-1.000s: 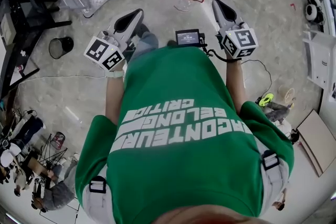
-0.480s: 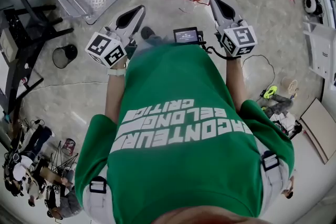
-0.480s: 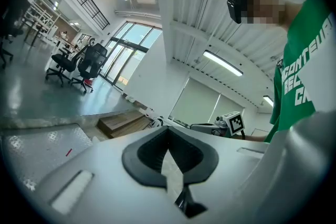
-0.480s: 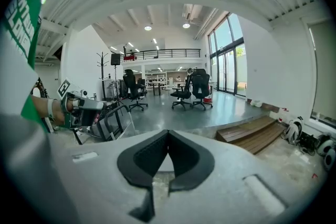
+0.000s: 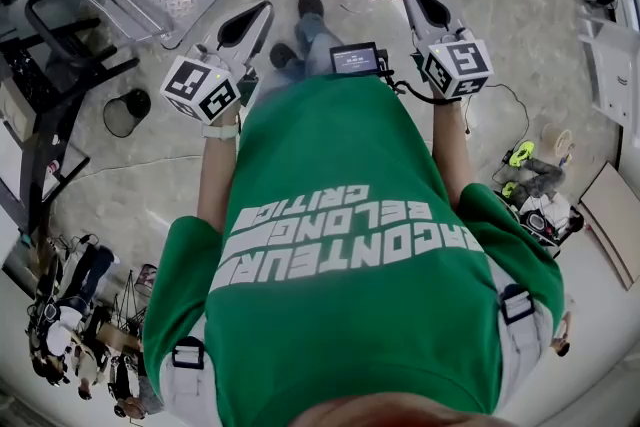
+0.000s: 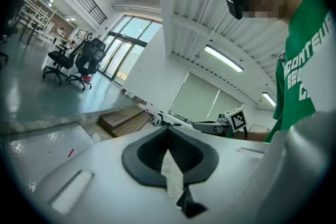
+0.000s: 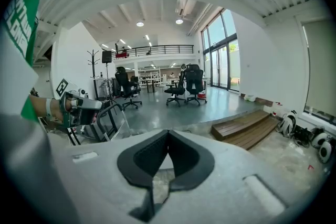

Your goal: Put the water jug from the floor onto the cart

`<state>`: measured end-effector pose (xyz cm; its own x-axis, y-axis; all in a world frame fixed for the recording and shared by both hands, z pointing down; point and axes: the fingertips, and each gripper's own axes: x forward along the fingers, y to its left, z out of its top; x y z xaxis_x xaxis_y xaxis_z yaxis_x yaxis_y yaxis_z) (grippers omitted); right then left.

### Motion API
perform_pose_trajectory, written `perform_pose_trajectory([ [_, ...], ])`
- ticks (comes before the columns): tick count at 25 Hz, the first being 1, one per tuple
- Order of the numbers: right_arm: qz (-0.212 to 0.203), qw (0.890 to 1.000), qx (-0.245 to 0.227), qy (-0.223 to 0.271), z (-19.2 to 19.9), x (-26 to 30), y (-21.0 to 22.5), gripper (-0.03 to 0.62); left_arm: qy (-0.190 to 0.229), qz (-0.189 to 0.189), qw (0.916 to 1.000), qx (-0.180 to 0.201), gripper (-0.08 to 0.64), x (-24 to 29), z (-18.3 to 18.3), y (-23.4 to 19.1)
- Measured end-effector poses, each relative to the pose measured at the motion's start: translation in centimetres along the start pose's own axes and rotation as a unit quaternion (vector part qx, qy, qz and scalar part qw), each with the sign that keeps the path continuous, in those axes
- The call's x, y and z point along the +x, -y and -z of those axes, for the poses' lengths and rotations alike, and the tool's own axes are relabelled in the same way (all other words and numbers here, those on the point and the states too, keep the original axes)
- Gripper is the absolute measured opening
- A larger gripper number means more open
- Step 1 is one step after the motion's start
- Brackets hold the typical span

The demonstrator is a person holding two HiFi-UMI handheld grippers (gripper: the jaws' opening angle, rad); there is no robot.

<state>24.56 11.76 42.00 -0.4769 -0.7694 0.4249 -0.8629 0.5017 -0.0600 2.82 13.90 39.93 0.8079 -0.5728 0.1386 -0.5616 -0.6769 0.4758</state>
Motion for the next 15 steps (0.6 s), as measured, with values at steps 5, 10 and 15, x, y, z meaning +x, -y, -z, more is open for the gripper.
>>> perform_pose_trajectory([
  [5, -0.007, 1.0, 0.009, -0.006, 0.4, 1.5, 1.4, -0.006, -0.014, 0.003, 0.9999, 0.007, 0.017, 1.5, -0.6, -0.6],
  [10, 0.024, 1.0, 0.016, -0.001, 0.8, 2.8, 4.0, -0.006, -0.035, 0.014, 0.9993, 0.01, 0.016, 3.5, -0.5, -1.6],
  [15, 0.039, 0.999, 0.025, -0.013, 2.9, 3.6, 7.2, -0.006, -0.07, 0.037, 0.9967, 0.02, 0.017, 6.9, 0.7, -2.2],
])
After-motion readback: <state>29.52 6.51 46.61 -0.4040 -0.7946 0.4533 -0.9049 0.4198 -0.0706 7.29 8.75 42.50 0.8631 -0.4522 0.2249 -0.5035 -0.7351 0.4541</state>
